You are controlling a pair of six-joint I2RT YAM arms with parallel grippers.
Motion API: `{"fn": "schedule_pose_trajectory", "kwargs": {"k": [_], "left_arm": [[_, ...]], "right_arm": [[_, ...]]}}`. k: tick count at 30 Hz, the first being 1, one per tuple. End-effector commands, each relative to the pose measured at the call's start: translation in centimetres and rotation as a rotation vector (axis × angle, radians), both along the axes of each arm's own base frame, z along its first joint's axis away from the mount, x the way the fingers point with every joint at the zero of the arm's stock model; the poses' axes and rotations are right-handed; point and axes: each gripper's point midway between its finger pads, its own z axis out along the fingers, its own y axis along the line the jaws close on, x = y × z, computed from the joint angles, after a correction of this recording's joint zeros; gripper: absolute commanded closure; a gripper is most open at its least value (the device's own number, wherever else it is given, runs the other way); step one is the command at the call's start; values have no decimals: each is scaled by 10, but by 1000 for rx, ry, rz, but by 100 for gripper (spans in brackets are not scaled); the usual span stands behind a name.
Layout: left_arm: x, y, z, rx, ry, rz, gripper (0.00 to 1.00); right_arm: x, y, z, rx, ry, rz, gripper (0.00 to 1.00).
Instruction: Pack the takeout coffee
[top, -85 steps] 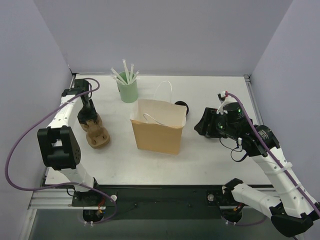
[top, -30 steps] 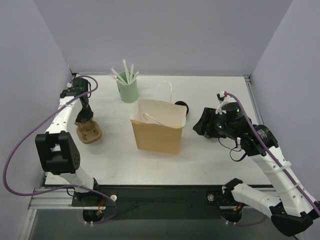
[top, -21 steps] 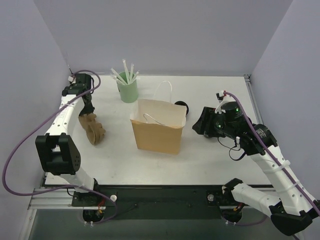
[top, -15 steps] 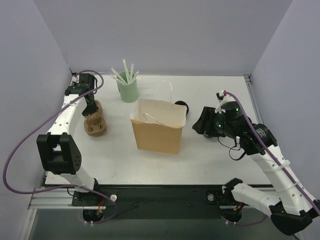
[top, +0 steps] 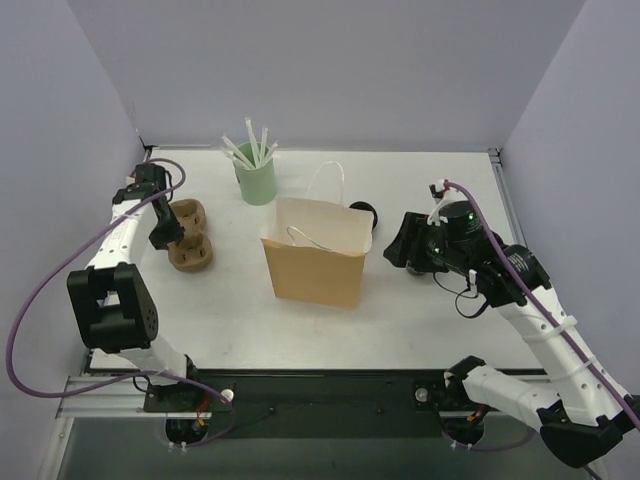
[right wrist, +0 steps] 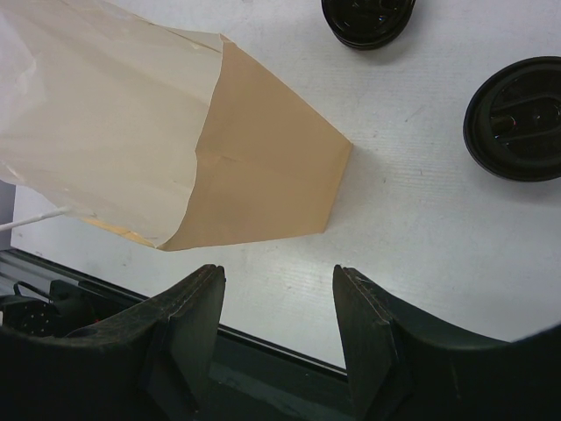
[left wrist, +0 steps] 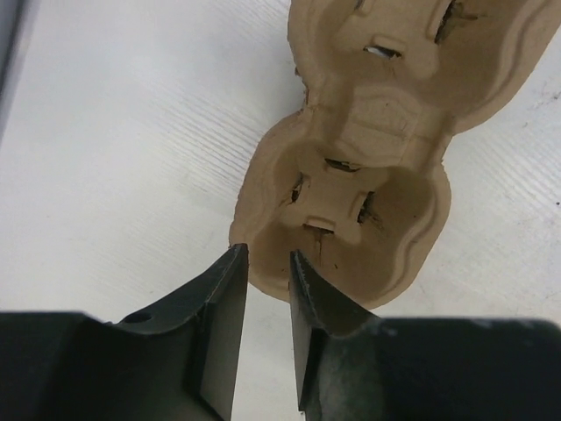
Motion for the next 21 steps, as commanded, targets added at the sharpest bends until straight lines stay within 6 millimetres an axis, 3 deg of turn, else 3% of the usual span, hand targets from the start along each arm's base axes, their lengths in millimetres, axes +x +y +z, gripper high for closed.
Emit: {"fn": "schedule_pose_trajectory", "kwargs": {"k": [1, 5, 6, 7, 12, 21], "left_arm": [[2, 3, 4, -107, -113, 36, 59], [7, 22, 0, -140, -180, 26, 55], [13, 11, 0, -217, -206, -20, 56], [23, 11, 4, -231, -247, -66, 55], [35, 6, -2, -265, -247, -133, 55], [24, 17, -19, -211, -160, -136, 53]], "right_arm": [[4, 4, -1, -9, -6, 13, 47], [4, 4, 0, -10, -7, 10, 47], [5, 3, 0, -10, -9, 9, 47], [4, 3, -2, -13, -5, 9, 47], [6, 6, -4, -7, 10, 9, 47], [11, 9, -1, -9, 13, 11, 47]]}}
